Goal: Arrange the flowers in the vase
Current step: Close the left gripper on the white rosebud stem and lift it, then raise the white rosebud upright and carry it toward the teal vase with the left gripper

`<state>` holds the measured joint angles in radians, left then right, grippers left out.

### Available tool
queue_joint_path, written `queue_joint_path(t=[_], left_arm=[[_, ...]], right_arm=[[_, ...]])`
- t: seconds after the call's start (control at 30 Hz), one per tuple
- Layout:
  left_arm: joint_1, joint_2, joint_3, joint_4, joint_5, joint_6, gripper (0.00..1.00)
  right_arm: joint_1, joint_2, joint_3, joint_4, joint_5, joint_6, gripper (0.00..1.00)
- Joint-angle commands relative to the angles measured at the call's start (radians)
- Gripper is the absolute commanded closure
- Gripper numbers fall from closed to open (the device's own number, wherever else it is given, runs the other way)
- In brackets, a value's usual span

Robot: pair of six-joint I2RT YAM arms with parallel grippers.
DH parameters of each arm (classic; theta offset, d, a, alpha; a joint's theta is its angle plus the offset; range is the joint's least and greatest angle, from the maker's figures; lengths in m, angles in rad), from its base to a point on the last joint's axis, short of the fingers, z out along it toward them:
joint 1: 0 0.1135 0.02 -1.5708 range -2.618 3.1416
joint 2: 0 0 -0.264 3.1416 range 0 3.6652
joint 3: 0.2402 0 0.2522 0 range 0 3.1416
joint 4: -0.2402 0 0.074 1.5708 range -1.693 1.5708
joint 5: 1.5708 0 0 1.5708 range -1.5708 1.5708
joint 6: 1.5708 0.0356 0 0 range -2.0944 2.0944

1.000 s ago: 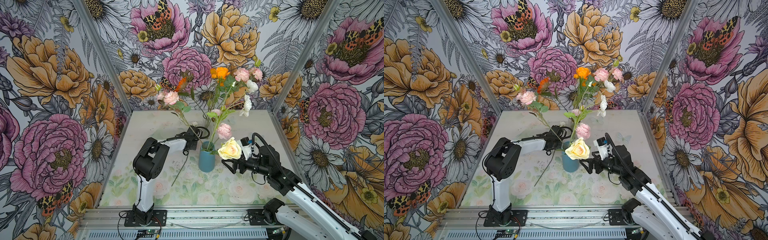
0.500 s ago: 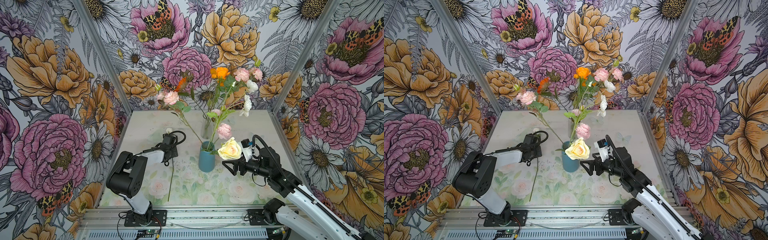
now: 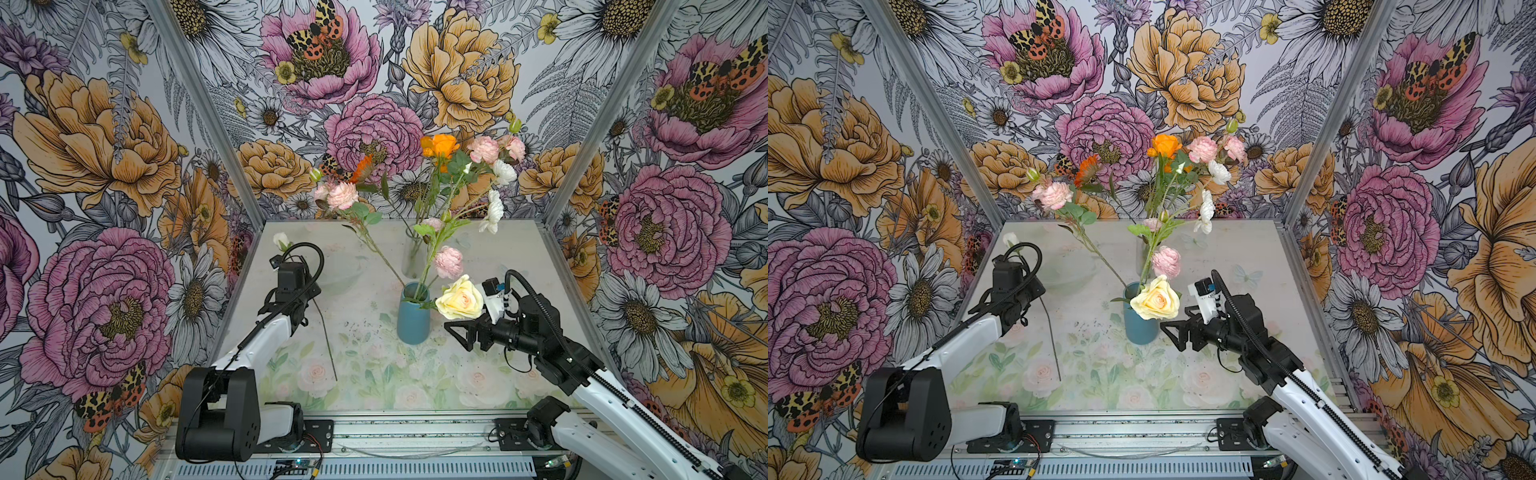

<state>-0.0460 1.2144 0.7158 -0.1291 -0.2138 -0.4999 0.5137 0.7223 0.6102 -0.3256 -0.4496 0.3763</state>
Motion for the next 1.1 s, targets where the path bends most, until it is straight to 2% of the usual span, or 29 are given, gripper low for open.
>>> queue_joint_path(t=[0.0, 0.1, 0.23, 0.3, 0.43, 0.6, 0.77, 0.97, 1.07], left_arm=[[-0.01, -0.151, 0.033, 0.025, -0.123, 0.085, 1.0], [-0.073, -0.316, 0.056, 0.01, -0.247, 0.175, 1.0], [-0.15, -0.48, 0.103, 0.037, -0.21, 0.222, 1.0], [-0.227, -0.518, 0.135, 0.062, -0.198, 0.283, 1.0], [-0.409, -0.568, 0.139, 0.243, -0.104, 0.378, 1.0], [-0.562, -0.495, 0.176, 0.436, -0.009, 0.381, 1.0], [-0.664, -0.344, 0.242, 0.67, 0.04, 0.39, 1.0], [-0.727, -0.168, 0.314, 0.894, 0.062, 0.357, 1.0], [-0.735, -0.106, 0.33, 0.94, 0.06, 0.331, 1.0]], right_arm=[[0.003, 0.007, -0.005, 0.014, 0.002, -0.001, 0.01], [0.003, 0.009, -0.015, 0.02, -0.022, -0.011, 0.0], [0.008, -0.016, -0.017, 0.024, -0.036, -0.028, 0.0], [0.015, -0.042, -0.014, 0.024, -0.05, -0.045, 0.01], [0.046, -0.089, -0.006, 0.023, -0.087, -0.079, 0.0], [0.159, -0.076, 0.009, 0.025, -0.044, -0.097, 0.0], [0.323, -0.07, 0.038, 0.031, 0.075, -0.116, 0.0], [0.363, -0.104, 0.031, 0.034, 0.175, -0.114, 0.0], [0.364, -0.113, 0.046, 0.031, 0.193, -0.122, 0.0]])
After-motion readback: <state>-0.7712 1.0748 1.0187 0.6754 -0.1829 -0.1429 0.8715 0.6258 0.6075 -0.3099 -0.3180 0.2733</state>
